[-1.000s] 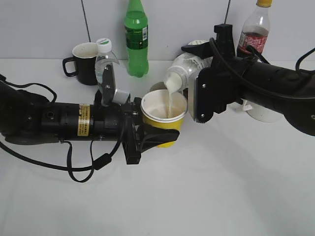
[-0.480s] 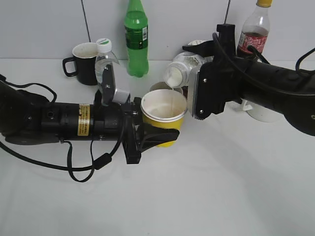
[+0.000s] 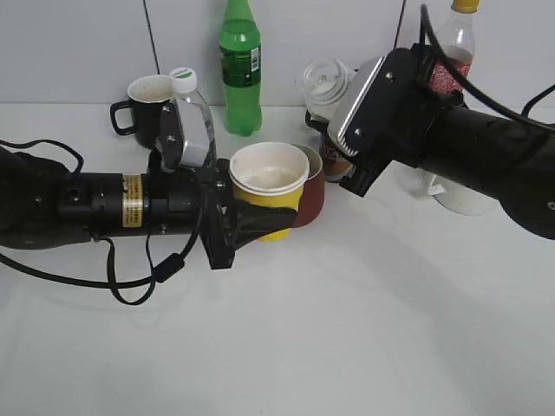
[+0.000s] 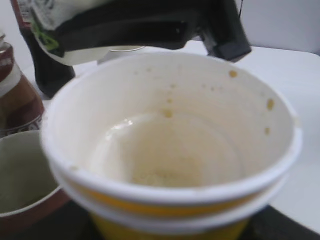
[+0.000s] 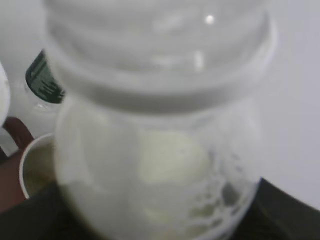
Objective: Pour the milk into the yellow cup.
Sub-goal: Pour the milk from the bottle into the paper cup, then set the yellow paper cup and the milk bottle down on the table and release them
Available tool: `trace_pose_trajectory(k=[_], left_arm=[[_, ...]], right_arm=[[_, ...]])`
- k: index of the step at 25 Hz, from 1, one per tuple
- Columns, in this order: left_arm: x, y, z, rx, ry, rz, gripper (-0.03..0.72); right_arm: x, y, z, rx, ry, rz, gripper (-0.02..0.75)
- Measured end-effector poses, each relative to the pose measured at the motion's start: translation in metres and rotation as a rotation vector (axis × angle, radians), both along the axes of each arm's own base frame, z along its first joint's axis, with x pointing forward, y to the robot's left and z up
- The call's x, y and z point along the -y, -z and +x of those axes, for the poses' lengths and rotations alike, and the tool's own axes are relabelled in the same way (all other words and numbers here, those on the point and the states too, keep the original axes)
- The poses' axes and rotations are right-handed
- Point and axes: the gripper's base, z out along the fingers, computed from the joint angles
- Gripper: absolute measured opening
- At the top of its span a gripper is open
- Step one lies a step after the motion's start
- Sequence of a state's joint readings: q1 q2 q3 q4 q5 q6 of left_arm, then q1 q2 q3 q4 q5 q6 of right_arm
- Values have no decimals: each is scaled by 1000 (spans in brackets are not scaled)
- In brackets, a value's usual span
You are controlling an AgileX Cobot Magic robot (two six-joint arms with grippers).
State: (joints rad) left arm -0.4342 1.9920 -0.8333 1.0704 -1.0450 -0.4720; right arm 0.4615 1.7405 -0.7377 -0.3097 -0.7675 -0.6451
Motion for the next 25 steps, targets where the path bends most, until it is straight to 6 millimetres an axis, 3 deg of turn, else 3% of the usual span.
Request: trace_pose_trajectory(k=[9,14,19,25], left_arm=[[-32,-18,5,26,-97,-21,380],[-63,-19,4,-4,-205,-29,380],[-88,-8,1,-64,-300,-20,379],[-97,-6,4,-78,-368,-11,379]], right_arm=[[8,2,3,-292,171,406,442],[29,15,-3,-415,256,574,442],[54,31,-15,-444,321,628,442],[66,49,-22,-472,368,633,442]])
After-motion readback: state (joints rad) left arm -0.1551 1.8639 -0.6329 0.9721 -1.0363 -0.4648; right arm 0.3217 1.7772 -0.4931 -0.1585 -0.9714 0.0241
